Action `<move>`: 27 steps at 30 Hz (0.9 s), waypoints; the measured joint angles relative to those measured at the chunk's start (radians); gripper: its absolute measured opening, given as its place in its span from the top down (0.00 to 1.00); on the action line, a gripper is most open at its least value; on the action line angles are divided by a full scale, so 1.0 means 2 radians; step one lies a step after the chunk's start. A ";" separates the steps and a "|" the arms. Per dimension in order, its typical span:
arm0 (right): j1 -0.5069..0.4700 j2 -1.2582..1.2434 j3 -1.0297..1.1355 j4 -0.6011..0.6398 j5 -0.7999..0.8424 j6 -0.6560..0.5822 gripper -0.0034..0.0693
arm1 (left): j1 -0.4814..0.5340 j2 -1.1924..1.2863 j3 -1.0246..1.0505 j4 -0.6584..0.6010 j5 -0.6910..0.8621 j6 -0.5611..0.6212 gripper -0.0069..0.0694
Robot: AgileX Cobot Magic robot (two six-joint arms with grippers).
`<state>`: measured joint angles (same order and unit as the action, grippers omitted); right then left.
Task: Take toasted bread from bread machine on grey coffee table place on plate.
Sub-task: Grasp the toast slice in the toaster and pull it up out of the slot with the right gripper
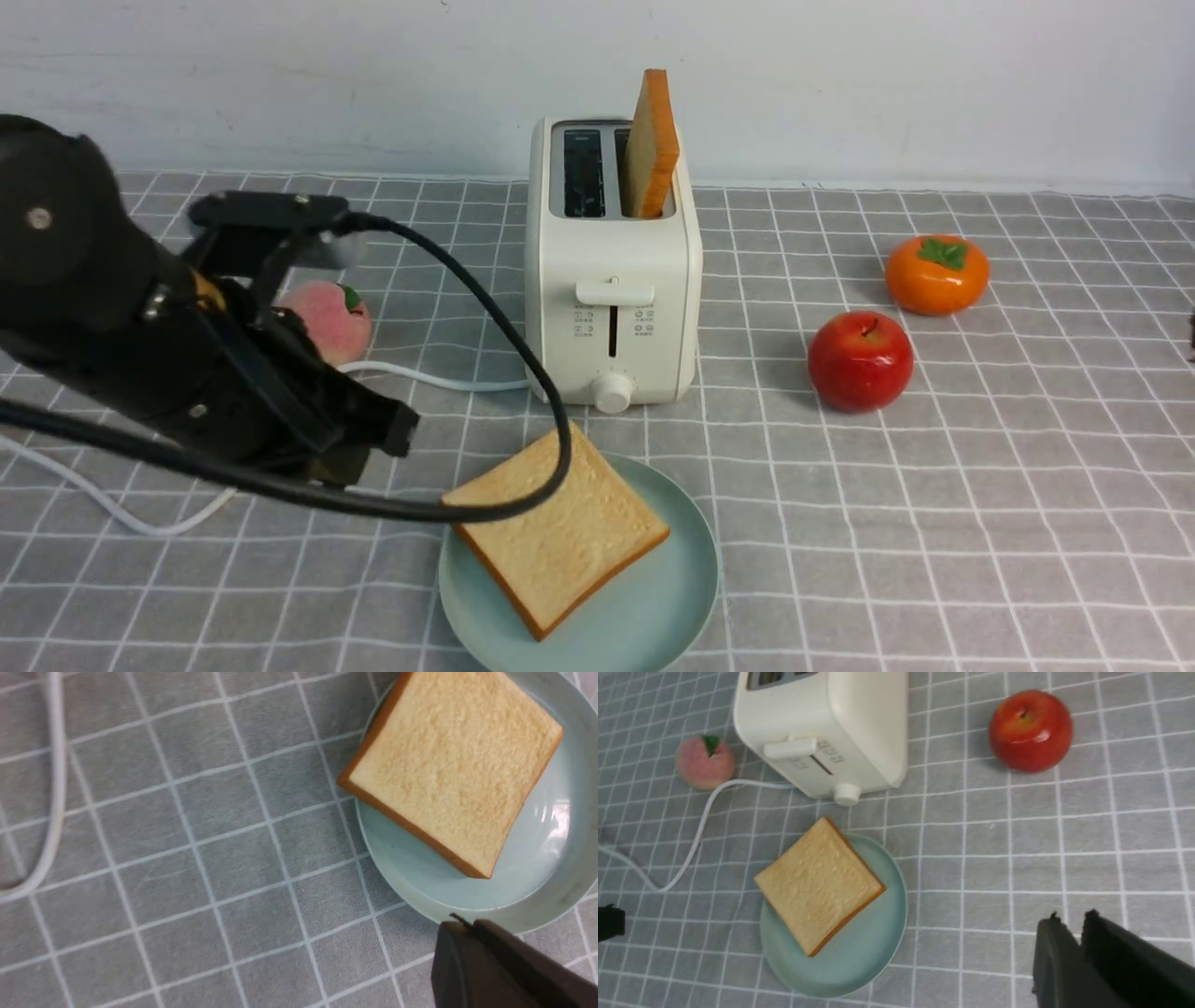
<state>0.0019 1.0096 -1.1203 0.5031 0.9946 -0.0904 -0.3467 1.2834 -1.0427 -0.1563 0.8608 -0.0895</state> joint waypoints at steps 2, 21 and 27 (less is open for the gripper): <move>0.013 0.023 -0.012 0.017 -0.002 -0.018 0.89 | 0.000 -0.033 0.012 0.009 -0.002 -0.014 0.93; 0.206 0.403 -0.339 -0.115 -0.157 0.055 0.31 | 0.000 -0.477 0.272 0.028 -0.069 -0.100 0.93; 0.206 0.518 -0.428 -0.120 -0.199 0.055 0.12 | 0.000 -0.546 0.283 0.046 -0.035 -0.102 0.93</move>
<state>0.4144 2.0464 -1.9759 0.2638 0.5964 0.0201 -0.3467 0.1918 -0.4763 -0.0642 0.7899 -0.2945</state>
